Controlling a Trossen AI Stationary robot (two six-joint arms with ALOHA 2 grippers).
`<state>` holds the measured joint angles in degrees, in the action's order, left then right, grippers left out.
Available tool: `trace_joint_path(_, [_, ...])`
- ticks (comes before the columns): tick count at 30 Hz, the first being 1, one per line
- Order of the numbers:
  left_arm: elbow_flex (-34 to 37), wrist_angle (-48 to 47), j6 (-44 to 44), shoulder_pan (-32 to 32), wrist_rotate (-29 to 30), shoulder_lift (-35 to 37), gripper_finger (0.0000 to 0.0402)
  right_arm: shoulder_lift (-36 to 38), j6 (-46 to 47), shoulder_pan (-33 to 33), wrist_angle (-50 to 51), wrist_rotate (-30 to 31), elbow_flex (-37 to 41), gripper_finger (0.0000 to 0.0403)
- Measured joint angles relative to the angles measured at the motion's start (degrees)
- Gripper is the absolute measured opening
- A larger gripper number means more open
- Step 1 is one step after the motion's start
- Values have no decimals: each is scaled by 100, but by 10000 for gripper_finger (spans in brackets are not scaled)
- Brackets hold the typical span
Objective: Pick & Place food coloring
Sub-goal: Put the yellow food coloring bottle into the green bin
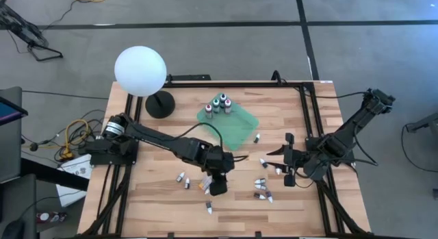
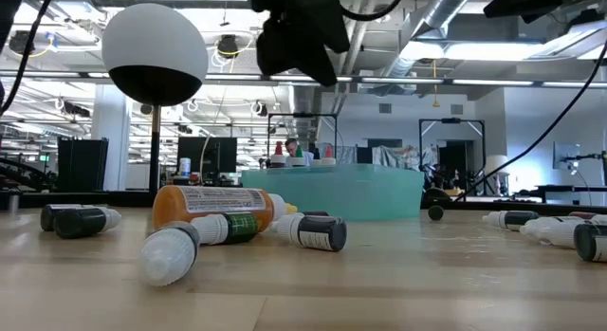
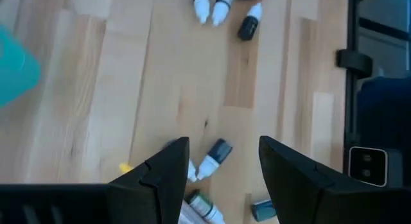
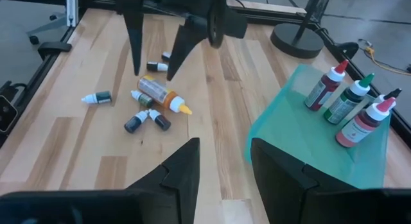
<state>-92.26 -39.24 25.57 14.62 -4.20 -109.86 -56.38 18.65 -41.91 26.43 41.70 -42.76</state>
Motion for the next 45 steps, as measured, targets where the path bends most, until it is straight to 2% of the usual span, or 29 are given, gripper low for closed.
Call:
trace_joint_path(5, [-108, 6, -88, -119, -312, 23, 182, 0, -2, 0, 17, -18, 0, 131])
trace_joint_path(12, [-106, -4, -97, -189, -104, 23, 182, 0, 0, 0, 72, -18, 0, 131])
trace_joint_path(19, [-106, -457, -273, -69, -386, 23, 182, 0, 0, 0, 103, -18, 0, 131])
trace_joint_path(24, [-99, -2220, -107, 70, 580, 23, 182, 0, 3, 0, 103, -17, 0, 131])
trace_joint_path(27, [-99, -2615, 32, 233, 1150, 23, 182, 0, 3, 0, 103, -16, 0, 131])
trace_joint_path(33, [-99, -1375, -243, 415, 1654, 23, 182, 0, 3, 0, 103, -16, 0, 131])
trace_joint_path(37, [-99, -792, -339, 406, 1645, 23, 182, 0, 87, 0, 103, -16, 0, 131])
trace_joint_path(41, [-99, -561, -362, 371, 1271, 23, 182, 0, 92, 0, 103, -18, 0, 131])
trace_joint_path(45, [-99, -261, -363, 380, 1194, 23, 182, 0, 94, 0, 103, -21, 0, 131])
